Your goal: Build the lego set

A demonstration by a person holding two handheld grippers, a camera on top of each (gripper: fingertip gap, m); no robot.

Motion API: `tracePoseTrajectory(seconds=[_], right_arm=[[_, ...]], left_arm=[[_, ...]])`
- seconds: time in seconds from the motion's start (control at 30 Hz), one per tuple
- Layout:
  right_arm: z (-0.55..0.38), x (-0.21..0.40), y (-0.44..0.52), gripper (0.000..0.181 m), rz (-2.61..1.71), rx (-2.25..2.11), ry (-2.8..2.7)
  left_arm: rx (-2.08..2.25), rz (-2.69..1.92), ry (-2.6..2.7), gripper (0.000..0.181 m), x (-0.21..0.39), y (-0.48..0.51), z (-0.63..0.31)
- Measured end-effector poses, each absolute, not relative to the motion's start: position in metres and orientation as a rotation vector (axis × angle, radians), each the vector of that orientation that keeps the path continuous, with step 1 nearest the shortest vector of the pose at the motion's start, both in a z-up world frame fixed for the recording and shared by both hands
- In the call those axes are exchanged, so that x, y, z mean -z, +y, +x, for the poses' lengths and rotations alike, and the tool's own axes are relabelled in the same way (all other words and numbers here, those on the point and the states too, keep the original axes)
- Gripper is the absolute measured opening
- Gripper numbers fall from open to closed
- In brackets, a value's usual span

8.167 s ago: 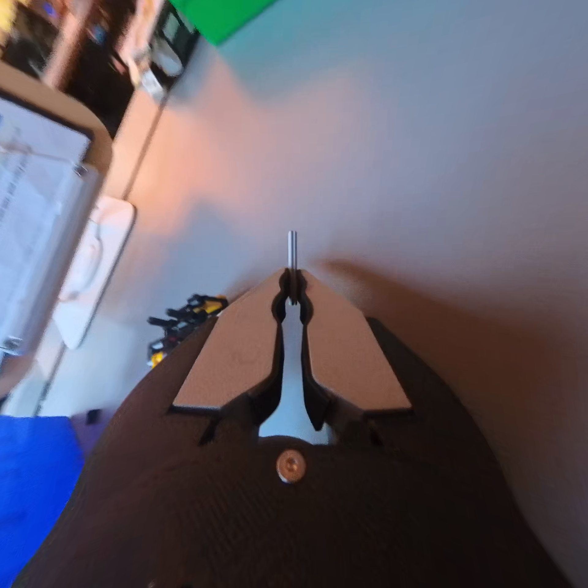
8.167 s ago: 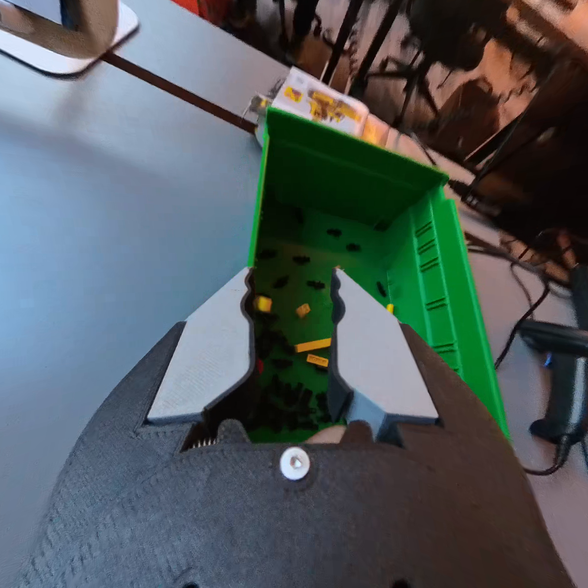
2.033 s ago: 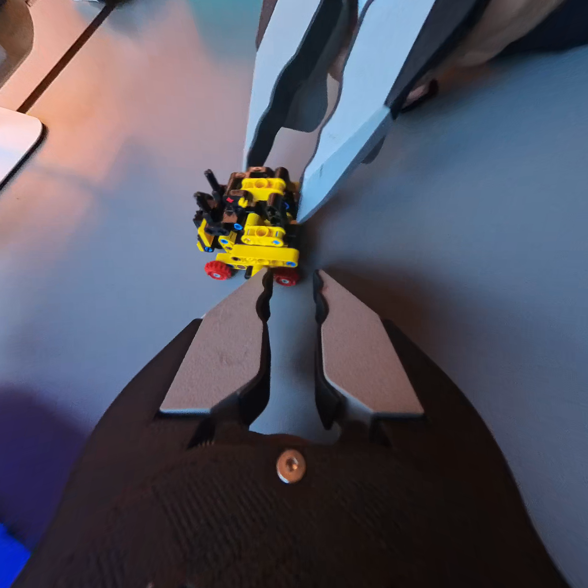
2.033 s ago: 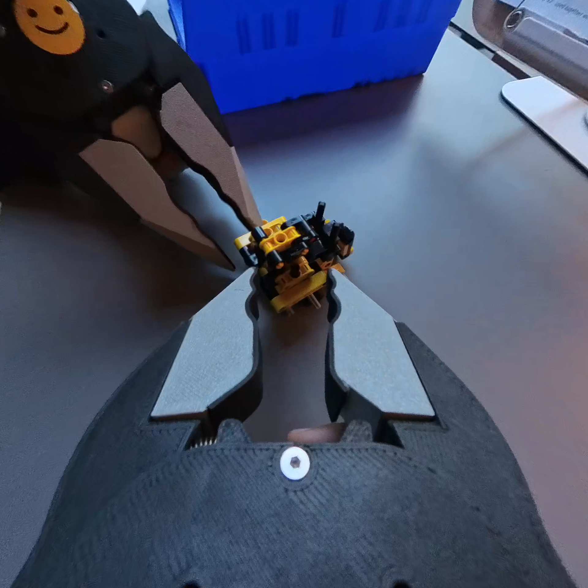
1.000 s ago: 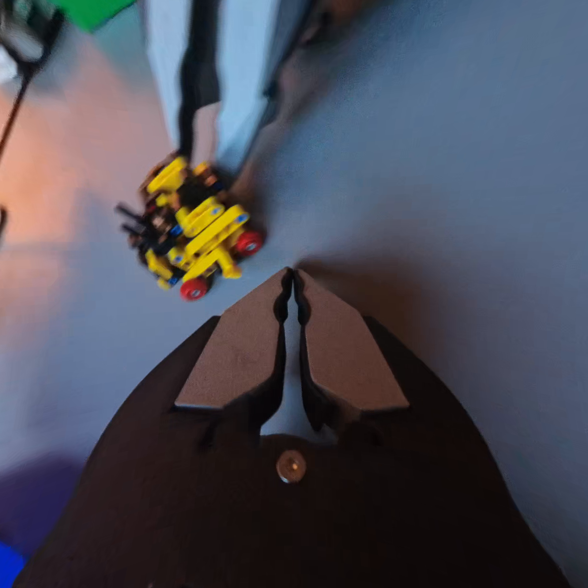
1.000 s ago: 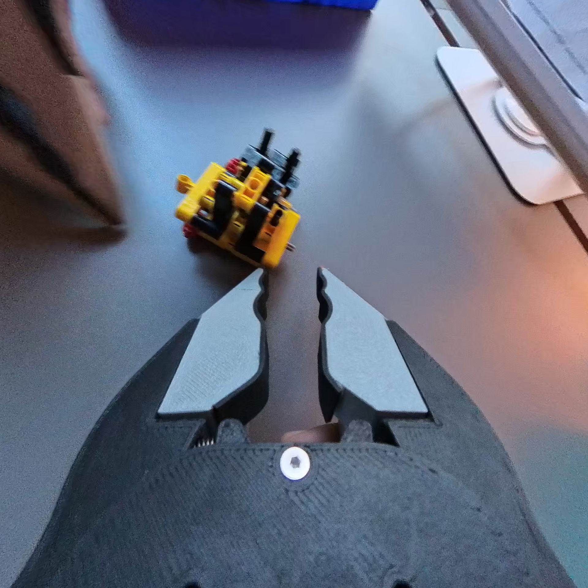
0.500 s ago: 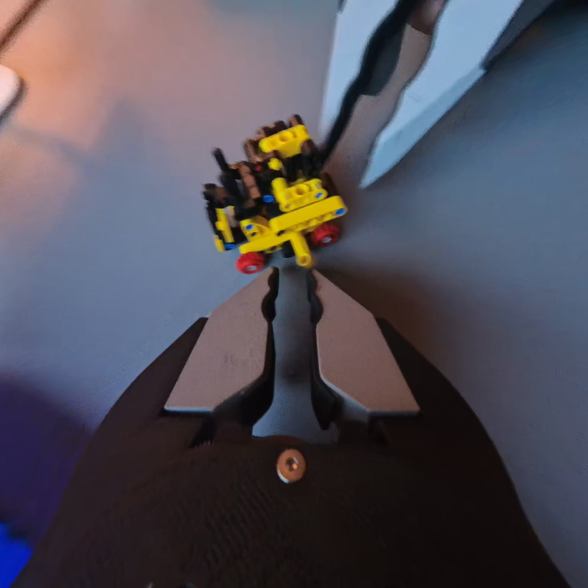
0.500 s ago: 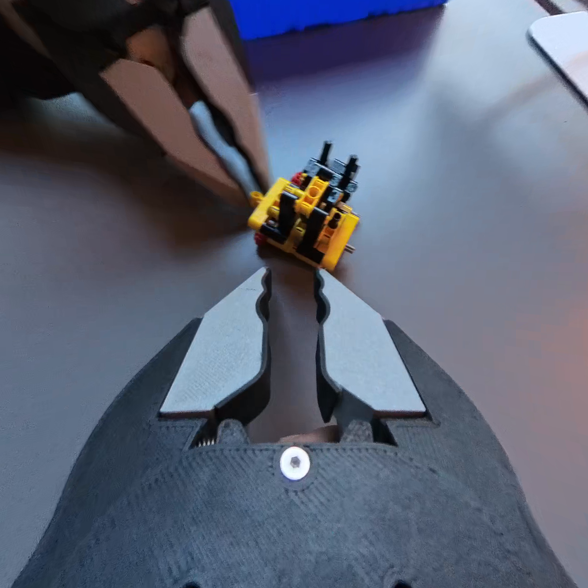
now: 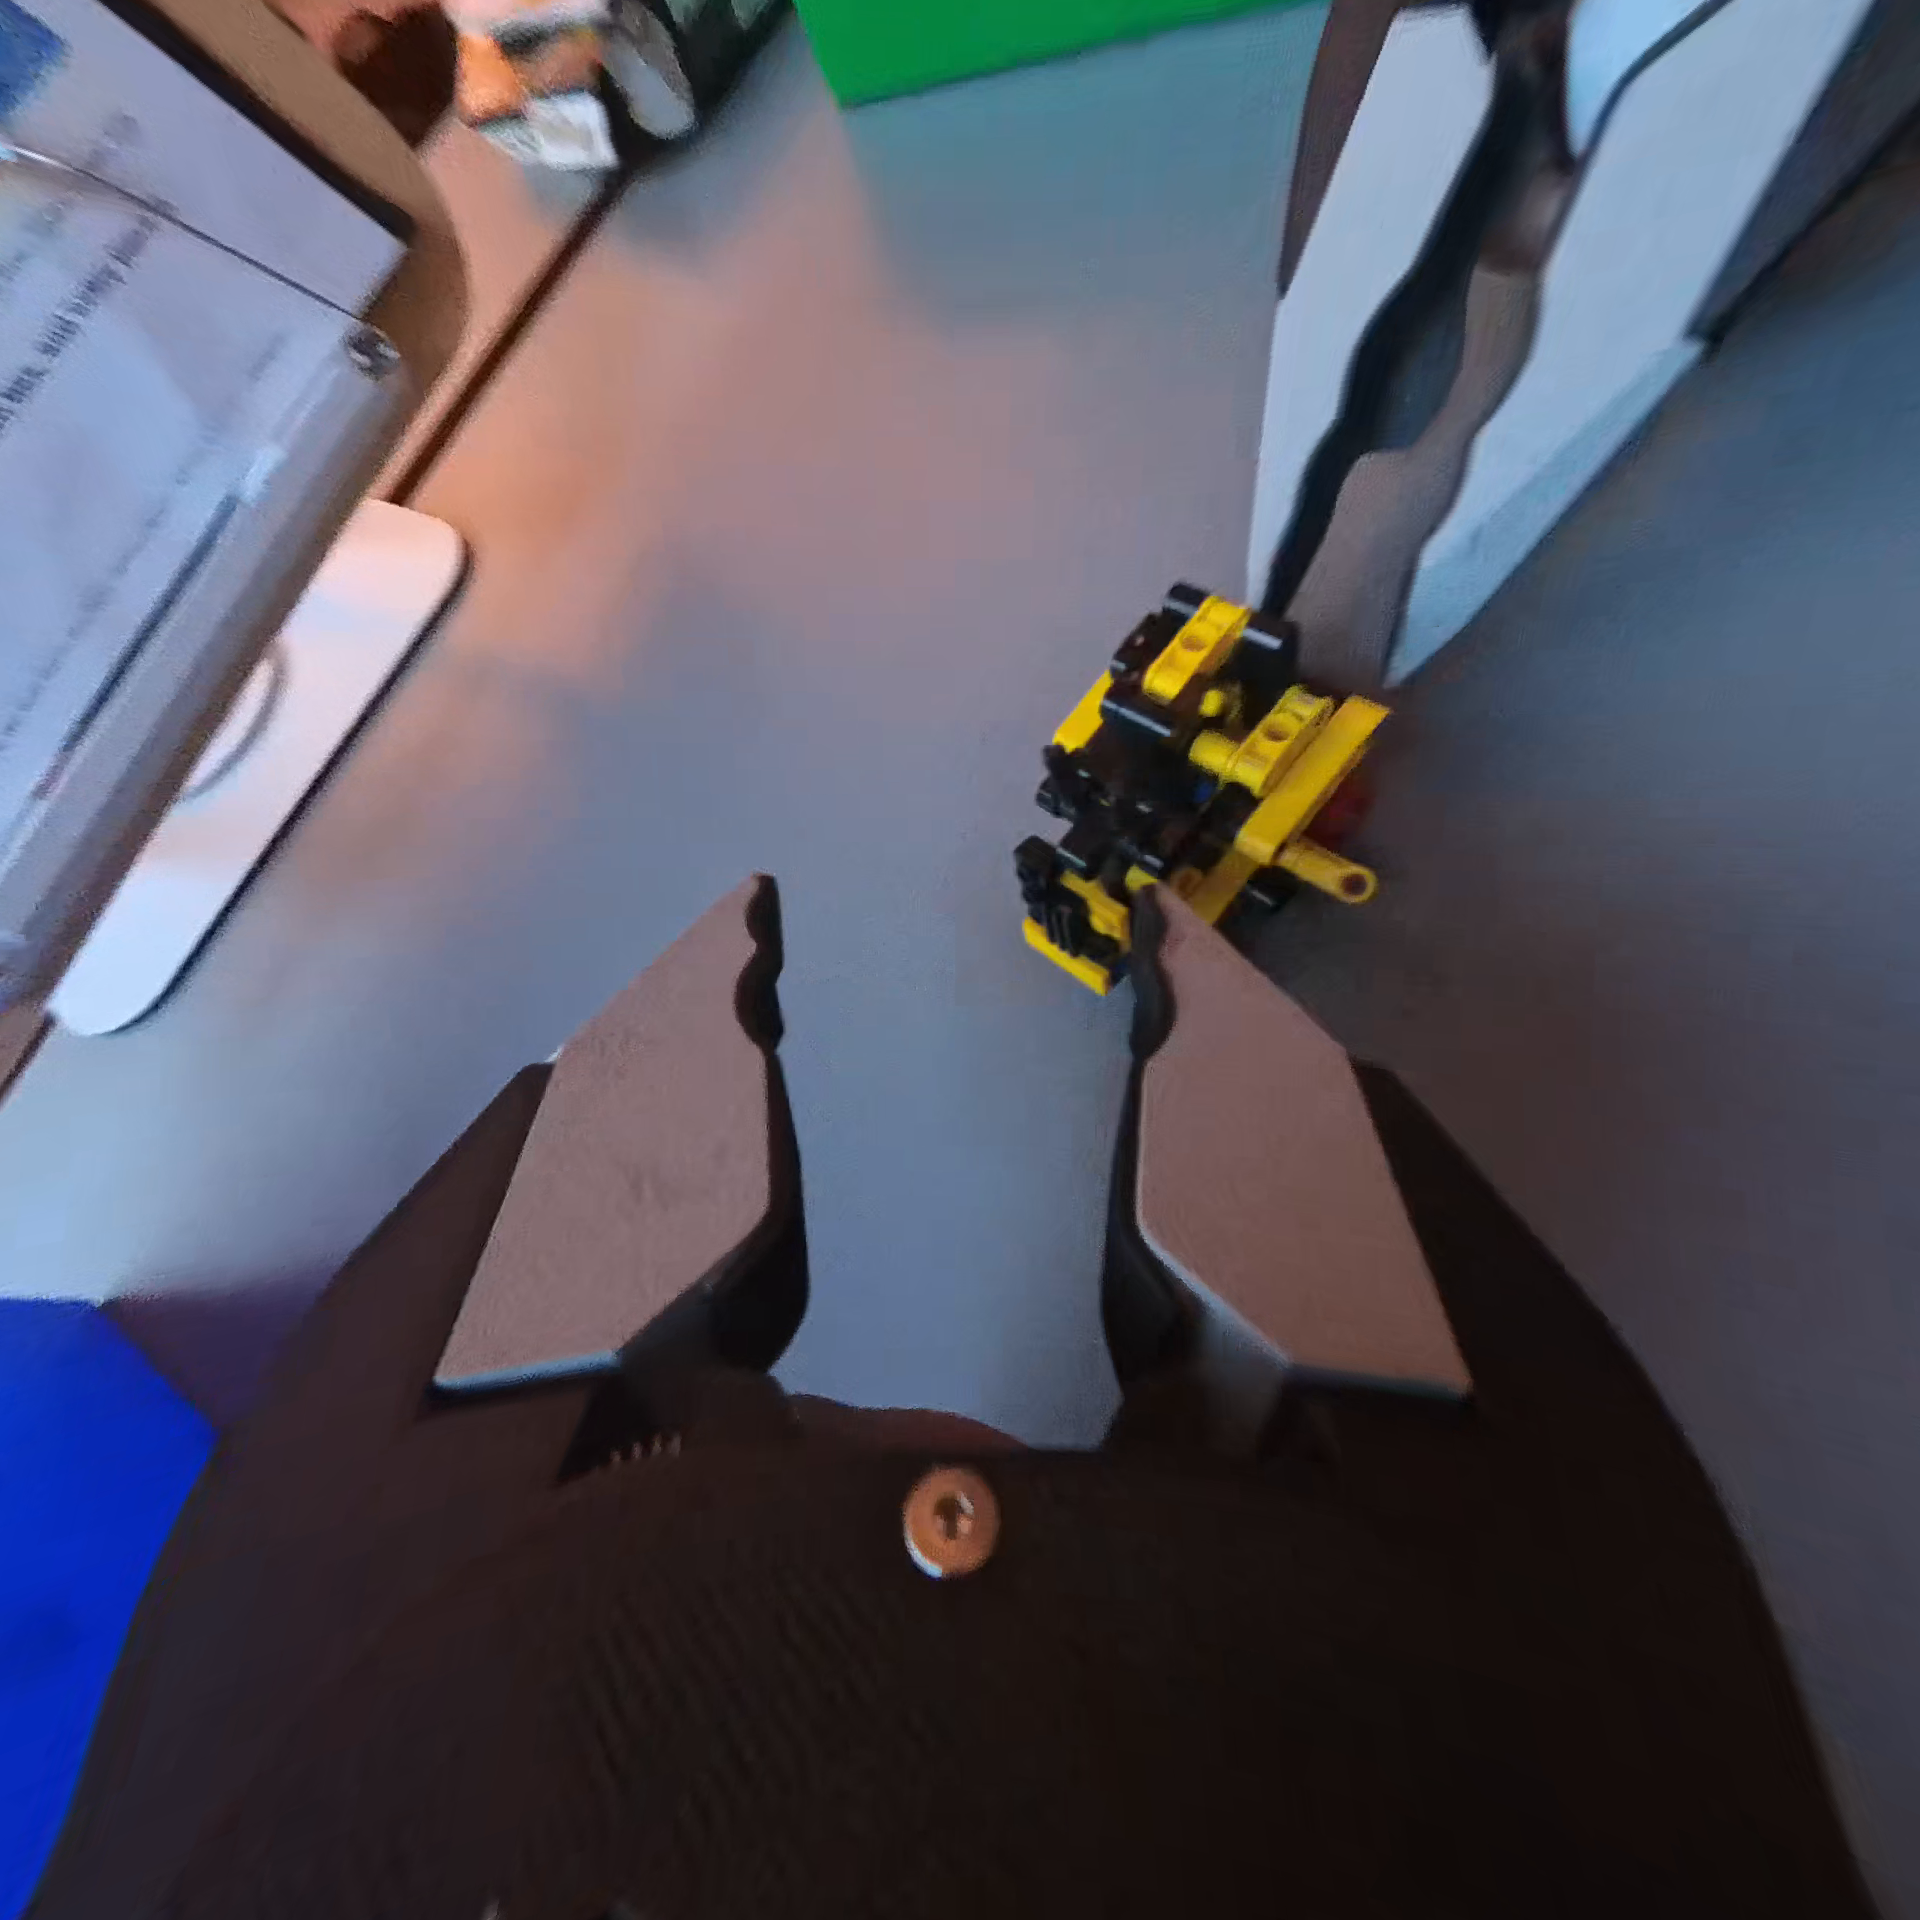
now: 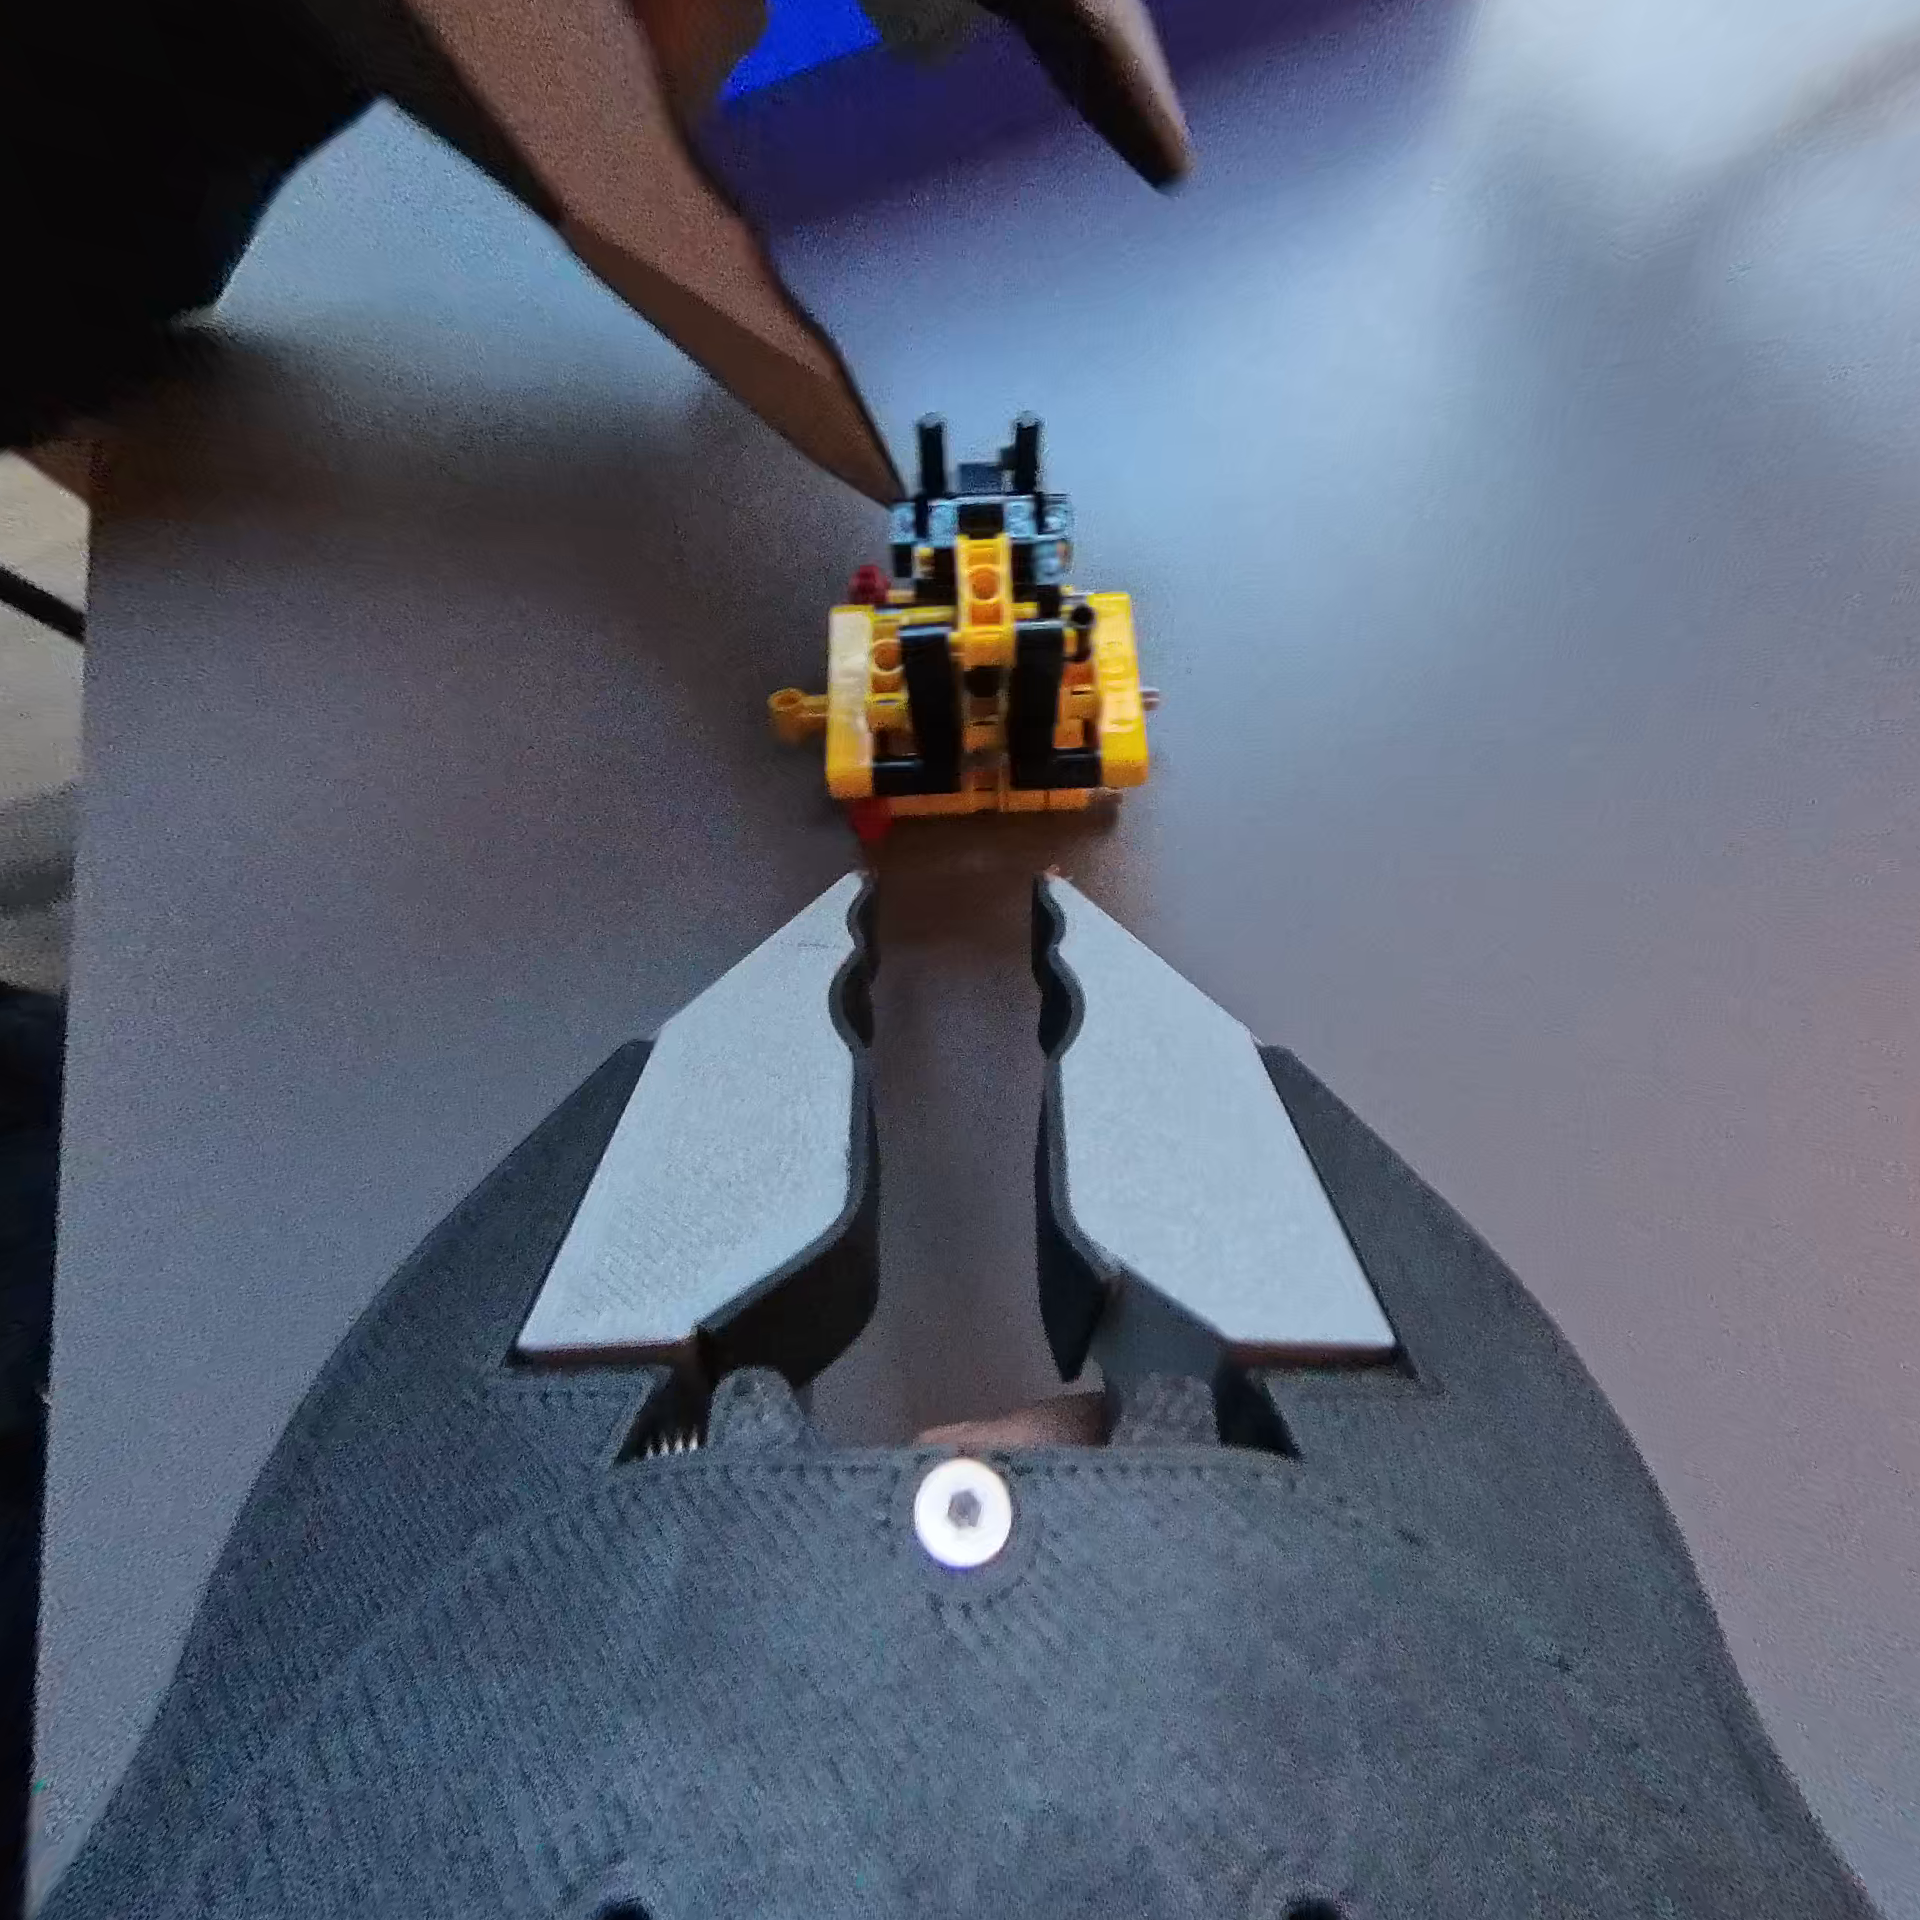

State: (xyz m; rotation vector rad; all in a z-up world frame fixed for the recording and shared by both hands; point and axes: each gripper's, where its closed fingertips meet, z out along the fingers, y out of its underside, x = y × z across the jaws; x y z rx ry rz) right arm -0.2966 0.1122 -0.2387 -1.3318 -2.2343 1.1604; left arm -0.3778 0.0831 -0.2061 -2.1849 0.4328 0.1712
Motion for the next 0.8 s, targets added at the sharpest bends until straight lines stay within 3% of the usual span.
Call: tracePoseTrajectory(seconds=[0.03,0.17,0.3,0.5,0.63,0.8], right_arm=[[-0.295,0.240,0.108,0.026,-1.291,-1.143,-2.260],[-0.288,0.243,0.094,0.023,-1.136,-1.123,-2.338],[-0.295,0.245,0.099,0.007,-1.042,-1.033,-2.284],[-0.295,0.246,0.101,0.019,-0.990,-1.009,-2.287],[-0.297,0.248,0.107,0.005,-0.857,-0.873,-2.263],[-0.300,0.252,0.109,0.009,-0.840,-0.817,-2.263]], left_arm=[[-0.124,-2.207,0.468,0.064,0.213,0.087,-0.376],[0.142,-2.286,0.574,0.081,0.244,0.095,-0.351],[0.319,-2.267,0.652,0.049,0.254,0.095,-0.327],[0.220,-2.215,0.724,0.047,0.252,0.094,-0.322],[0.182,-2.233,0.659,0.048,0.252,0.099,-0.326],[0.167,-2.243,0.620,0.047,0.253,0.101,-0.328]])
